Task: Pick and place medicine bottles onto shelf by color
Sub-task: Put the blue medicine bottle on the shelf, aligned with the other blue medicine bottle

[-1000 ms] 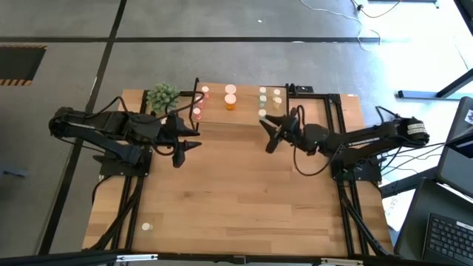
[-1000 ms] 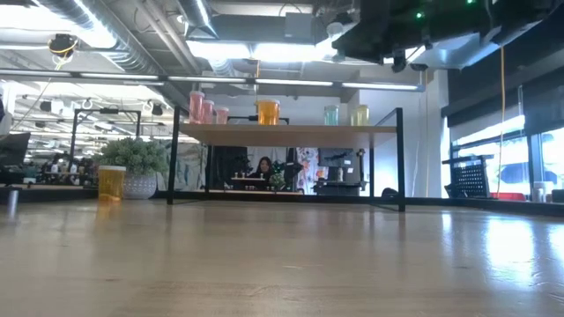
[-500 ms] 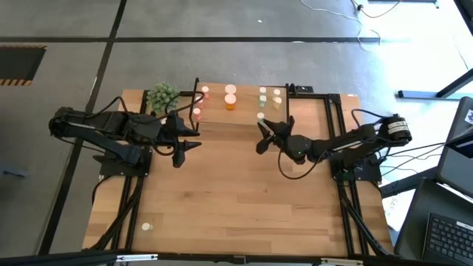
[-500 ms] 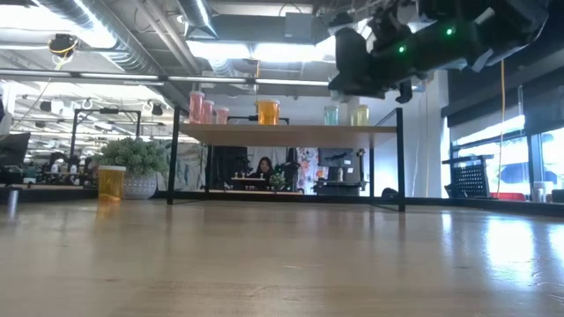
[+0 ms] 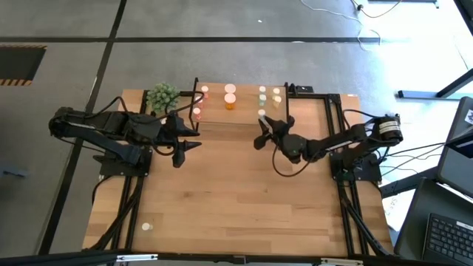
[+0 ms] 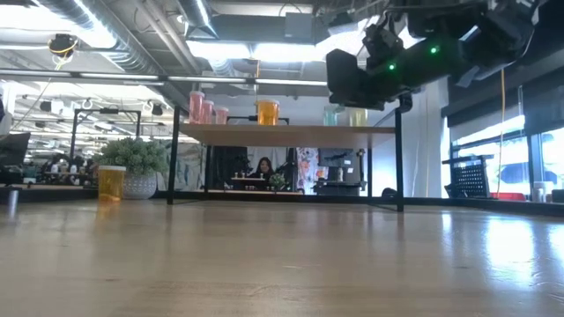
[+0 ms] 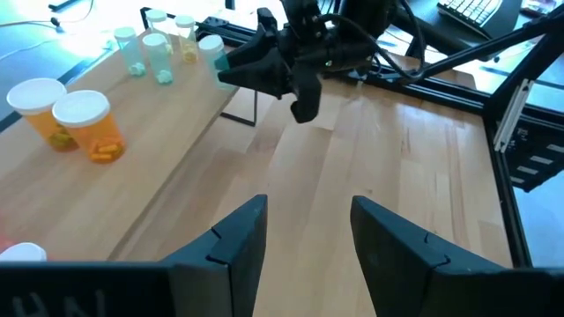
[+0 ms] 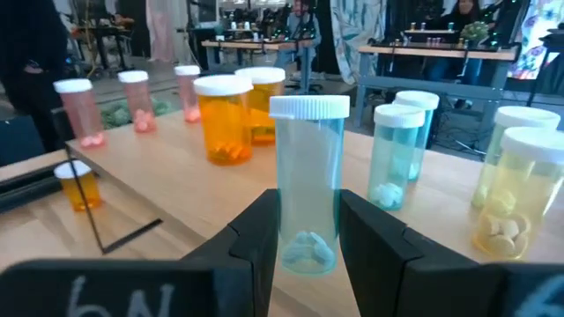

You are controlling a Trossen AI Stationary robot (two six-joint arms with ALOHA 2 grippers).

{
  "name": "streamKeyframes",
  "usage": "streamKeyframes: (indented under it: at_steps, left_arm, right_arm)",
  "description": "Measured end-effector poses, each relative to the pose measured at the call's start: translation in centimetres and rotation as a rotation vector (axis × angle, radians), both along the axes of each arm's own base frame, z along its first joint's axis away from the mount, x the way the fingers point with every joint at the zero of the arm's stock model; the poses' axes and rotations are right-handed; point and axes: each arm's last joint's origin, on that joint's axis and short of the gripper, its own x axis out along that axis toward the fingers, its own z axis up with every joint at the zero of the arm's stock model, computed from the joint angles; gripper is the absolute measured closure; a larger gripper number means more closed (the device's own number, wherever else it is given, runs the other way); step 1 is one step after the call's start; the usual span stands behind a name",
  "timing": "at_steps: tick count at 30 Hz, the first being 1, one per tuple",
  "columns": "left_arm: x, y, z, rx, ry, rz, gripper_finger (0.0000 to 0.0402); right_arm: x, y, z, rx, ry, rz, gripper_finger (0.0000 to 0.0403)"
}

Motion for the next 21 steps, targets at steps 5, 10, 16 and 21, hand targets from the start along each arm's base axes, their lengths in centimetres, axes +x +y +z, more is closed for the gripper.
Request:
streamKeyframes:
  at_steps: [5, 10, 16, 21]
  left_arm:
    - [0.0, 0.0, 0.0, -0.001, 0.0, 0.0, 0.0242]
    - [0.0, 0.0, 0.0, -0.001, 0.0, 0.0, 0.0242]
    - [0.0, 0.0, 0.0, -0.001, 0.0, 0.0, 0.0242]
    - [0.0, 0.0, 0.0, -0.015, -0.004, 0.006, 0.0242]
  right_arm:
    - [0.04, -0.21, -0.14, 0.0, 0.005, -0.004, 0.0288]
    - [0.05, -0.19, -0.15, 0.0, 0.006, 0.0, 0.0288]
    - [0.02, -0.17, -0.38, -0.002, 0.035, 0.001, 0.0288]
    - [0.02, -0.17, -0.41, -0.001, 0.038, 0.0, 0.0288]
